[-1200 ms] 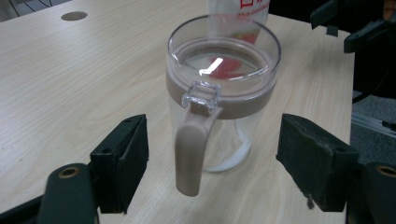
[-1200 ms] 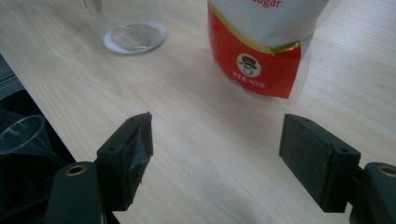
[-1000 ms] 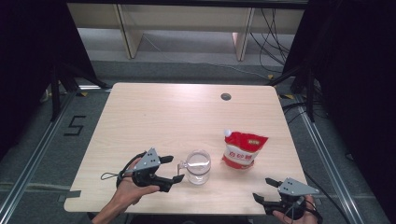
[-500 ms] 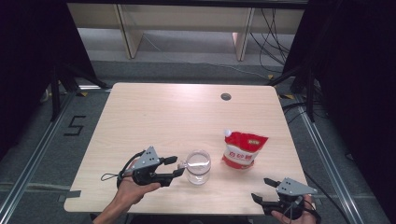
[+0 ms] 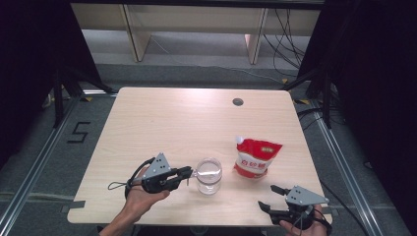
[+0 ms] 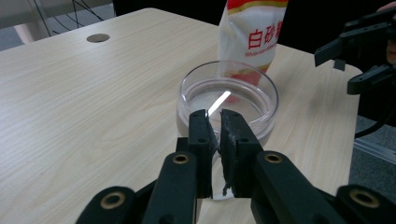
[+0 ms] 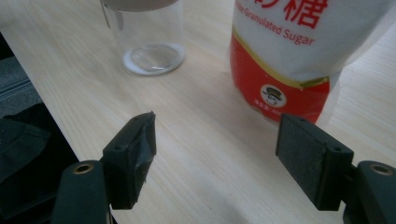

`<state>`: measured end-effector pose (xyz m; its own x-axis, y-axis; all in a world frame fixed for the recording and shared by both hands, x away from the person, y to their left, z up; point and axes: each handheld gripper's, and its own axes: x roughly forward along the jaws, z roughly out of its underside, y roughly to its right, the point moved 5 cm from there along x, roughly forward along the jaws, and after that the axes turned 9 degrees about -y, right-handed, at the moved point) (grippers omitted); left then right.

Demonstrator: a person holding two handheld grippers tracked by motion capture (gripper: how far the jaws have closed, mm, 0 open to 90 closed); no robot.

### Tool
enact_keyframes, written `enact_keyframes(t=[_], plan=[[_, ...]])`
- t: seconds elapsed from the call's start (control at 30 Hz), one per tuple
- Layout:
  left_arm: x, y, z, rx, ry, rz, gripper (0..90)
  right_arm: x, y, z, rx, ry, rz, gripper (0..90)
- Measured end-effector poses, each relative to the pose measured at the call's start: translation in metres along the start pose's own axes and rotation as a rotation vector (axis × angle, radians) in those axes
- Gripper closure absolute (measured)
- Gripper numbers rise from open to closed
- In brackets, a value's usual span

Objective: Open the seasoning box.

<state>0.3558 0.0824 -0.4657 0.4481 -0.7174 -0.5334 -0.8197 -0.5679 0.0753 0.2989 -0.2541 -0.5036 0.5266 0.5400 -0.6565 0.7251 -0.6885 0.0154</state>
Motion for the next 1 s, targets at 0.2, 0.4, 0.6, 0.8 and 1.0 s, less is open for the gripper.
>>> enact_keyframes(t=[0.2, 0.4, 0.6, 0.8, 1.0], plan=[[0.003, -0.003, 0.000, -0.023, 0.005, -0.008, 83.9, 0.004, -0.004, -0.005, -0.030, 0.004, -0.008, 33.0], [0.007, -0.004, -0.001, 0.008, 0.007, -0.005, 83.7, 0.009, -0.010, -0.013, -0.018, 0.015, -0.018, 37.5], [0.007, -0.005, 0.000, -0.007, 0.010, -0.010, 84.2, 0.016, -0.017, -0.026, -0.049, 0.062, -0.025, 46.9], [0.007, -0.005, 0.000, -0.005, 0.018, -0.008, 84.3, 0.025, -0.021, -0.038, -0.057, 0.091, -0.029, 60.3], [0.007, -0.005, 0.001, -0.003, 0.020, -0.007, 84.3, 0.037, -0.029, -0.052, -0.074, 0.113, -0.033, 71.5]])
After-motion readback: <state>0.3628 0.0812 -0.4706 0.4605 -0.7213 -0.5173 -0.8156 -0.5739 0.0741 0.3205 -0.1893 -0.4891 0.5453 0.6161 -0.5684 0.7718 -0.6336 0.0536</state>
